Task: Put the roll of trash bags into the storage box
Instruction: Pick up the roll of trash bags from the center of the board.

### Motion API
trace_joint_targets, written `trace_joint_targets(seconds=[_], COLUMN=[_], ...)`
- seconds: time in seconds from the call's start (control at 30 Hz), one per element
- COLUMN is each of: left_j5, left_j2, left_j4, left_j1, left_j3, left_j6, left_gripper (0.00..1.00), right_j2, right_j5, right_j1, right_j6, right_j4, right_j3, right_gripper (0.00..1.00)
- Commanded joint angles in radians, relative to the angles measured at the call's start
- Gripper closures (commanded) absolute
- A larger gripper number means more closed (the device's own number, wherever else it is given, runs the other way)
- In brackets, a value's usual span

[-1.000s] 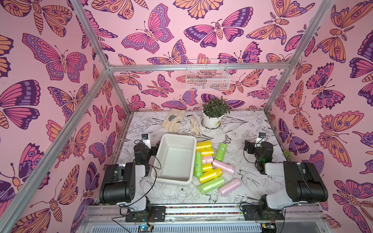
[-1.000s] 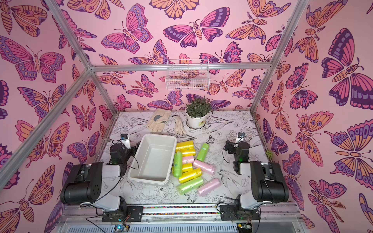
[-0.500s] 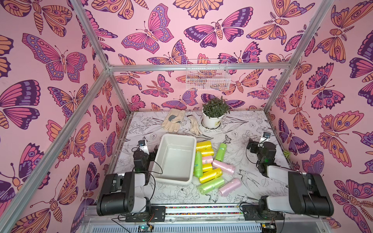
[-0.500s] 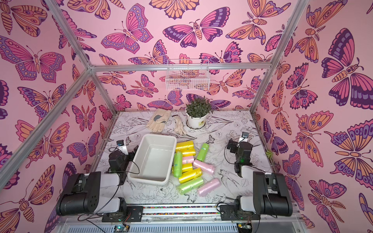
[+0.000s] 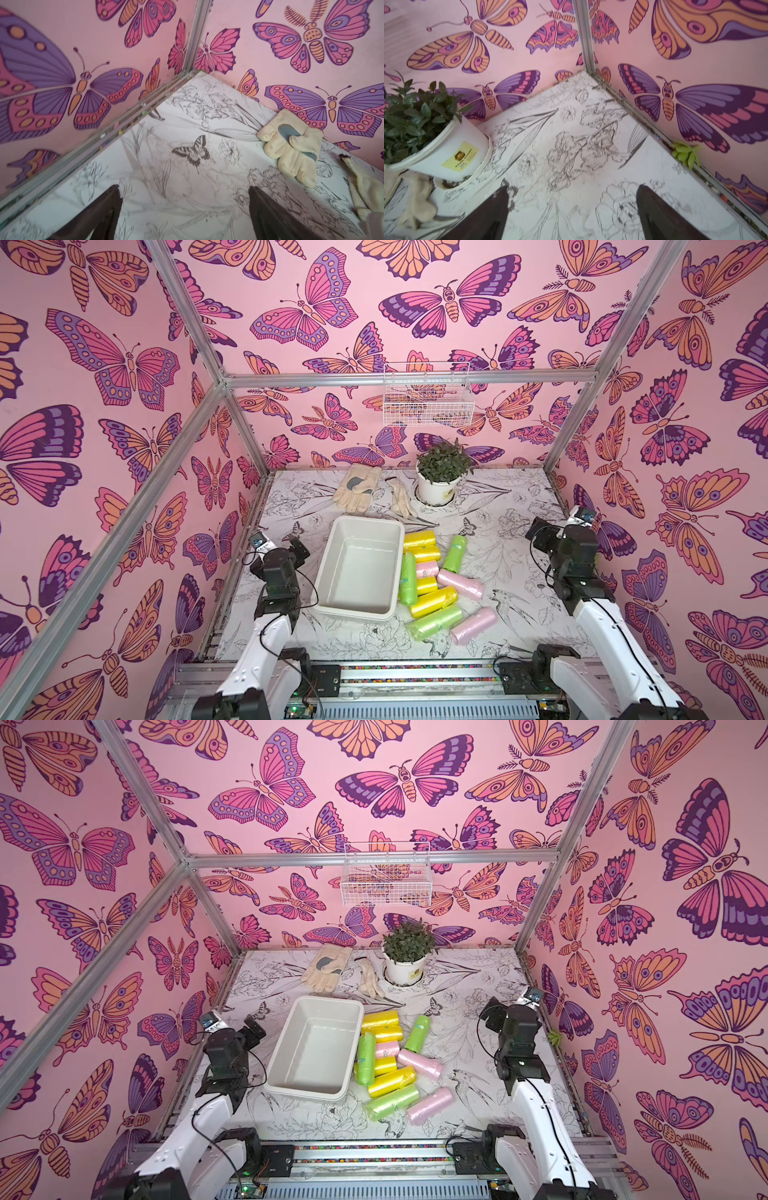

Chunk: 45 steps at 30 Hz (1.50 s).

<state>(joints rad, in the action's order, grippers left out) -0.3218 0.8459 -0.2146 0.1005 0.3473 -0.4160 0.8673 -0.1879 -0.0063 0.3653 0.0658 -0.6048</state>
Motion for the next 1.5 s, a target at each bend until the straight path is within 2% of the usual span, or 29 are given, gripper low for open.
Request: trace_joint_targets(seconds=[0.0, 0.13, 0.27, 0.3, 0.37, 0.43, 0.5, 0.53, 0.6, 0.7, 0.77, 0.9, 1.03, 1.13, 1.33, 1.47], left_j5=[0.075, 0.323, 0.573, 0.617, 0.659, 0.646, 0.557, 0.548, 0.616, 0.778, 0.786, 0.782, 0.773, 0.769, 0.766, 0.77], left_j2=[-0.145, -0.175, -0.038, 0.0, 0.045, 0.057, 0.041, 0.031, 0.03, 0.083, 0.107, 0.119, 0.102, 0.1, 0.103, 0.106], left_j4=[0.397, 0.708, 1.026, 1.106, 1.203, 1.234, 1.202, 1.16, 1.073, 1.083, 1.07, 1.069, 1.066, 1.059, 1.059, 1.059], left_j1=[0.005, 0.017, 0.019, 0.019, 0.019, 0.018, 0.006, 0.004, 0.002, 0.007, 0.004, 0.002, -0.007, -0.01, -0.01, -0.01], left_j3=[0.135, 0.379, 0.678, 0.735, 0.795, 0.792, 0.732, 0.681, 0.604, 0.64, 0.622, 0.62, 0.614, 0.607, 0.608, 0.607], left_j6=[-0.186, -0.187, -0.009, 0.041, 0.13, 0.204, 0.211, 0.211, 0.216, 0.276, 0.267, 0.265, 0.261, 0.258, 0.257, 0.258], left_gripper=[0.01, 0.01, 0.01, 0.01, 0.01, 0.01, 0.0, 0.0, 0.0, 0.0, 0.0, 0.0, 0.0, 0.0, 0.0, 0.0], right_j2=[-0.033, -0.029, 0.042, 0.064, 0.098, 0.116, 0.118, 0.117, 0.116, 0.131, 0.158, 0.242, 0.309, 0.382, 0.547, 0.653], right_j5=[0.135, 0.224, 0.453, 0.518, 0.562, 0.537, 0.494, 0.481, 0.477, 0.427, 0.391, 0.407, 0.492, 0.468, 0.524, 0.496], right_j1=[-0.003, -0.003, -0.001, 0.007, 0.049, 0.122, 0.195, 0.232, 0.277, 0.324, 0.339, 0.343, 0.36, 0.385, 0.401, 0.433], right_j6=[0.067, 0.118, 0.162, 0.183, 0.215, 0.23, 0.256, 0.273, 0.285, 0.206, 0.129, 0.003, -0.03, -0.068, -0.094, -0.107], right_j4=[0.319, 0.457, 0.487, 0.48, 0.474, 0.486, 0.49, 0.483, 0.47, 0.531, 0.591, 0.688, 0.64, 0.653, 0.617, 0.627], right_j3=[-0.066, -0.108, -0.127, -0.126, -0.121, -0.124, -0.126, -0.123, -0.119, -0.153, -0.188, -0.251, -0.254, -0.296, -0.353, -0.397], right_gripper=[0.01, 0.01, 0.01, 0.01, 0.01, 0.0, 0.0, 0.01, 0.04, 0.07, 0.08, 0.11, 0.11, 0.11, 0.14, 0.18])
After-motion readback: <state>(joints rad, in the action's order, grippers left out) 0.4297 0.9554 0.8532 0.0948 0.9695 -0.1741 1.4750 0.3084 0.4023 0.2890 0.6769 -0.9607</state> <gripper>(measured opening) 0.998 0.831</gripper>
